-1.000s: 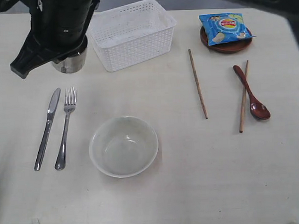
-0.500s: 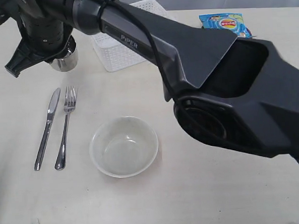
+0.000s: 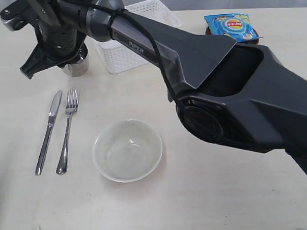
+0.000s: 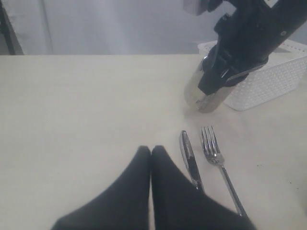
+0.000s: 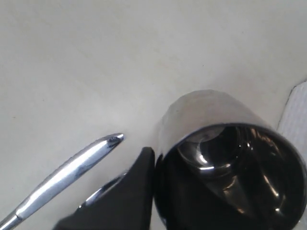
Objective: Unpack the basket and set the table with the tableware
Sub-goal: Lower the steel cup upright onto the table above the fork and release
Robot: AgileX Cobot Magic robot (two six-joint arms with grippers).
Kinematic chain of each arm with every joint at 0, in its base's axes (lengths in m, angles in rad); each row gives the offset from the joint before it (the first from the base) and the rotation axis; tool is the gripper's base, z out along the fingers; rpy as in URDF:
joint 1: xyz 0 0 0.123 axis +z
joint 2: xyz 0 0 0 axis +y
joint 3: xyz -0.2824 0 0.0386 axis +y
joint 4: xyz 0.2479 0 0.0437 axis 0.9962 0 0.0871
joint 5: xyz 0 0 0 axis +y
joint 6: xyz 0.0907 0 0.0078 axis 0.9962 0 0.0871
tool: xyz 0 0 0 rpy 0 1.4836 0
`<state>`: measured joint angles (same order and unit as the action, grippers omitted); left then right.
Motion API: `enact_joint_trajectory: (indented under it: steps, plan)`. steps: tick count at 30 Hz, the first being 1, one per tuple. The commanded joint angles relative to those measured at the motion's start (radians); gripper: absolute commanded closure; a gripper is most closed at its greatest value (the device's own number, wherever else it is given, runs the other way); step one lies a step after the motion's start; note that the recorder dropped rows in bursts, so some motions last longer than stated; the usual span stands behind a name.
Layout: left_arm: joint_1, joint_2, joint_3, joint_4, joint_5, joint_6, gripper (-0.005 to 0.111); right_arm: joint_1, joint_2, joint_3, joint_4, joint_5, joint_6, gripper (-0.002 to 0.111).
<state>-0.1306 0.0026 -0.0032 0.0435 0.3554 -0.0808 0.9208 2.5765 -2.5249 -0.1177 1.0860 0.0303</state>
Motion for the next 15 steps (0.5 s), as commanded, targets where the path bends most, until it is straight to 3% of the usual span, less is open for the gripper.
enact_joint_trajectory:
  steps: [1, 15]
  plan:
    - [0.002, -0.003, 0.003, 0.009, -0.011, -0.004, 0.107, -0.012, 0.01, -0.009, 0.053, -0.012, -0.03, 0.109]
    - [0.002, -0.003, 0.003, 0.009, -0.011, -0.004, 0.107, -0.021, 0.04, -0.009, 0.058, -0.073, -0.03, 0.109]
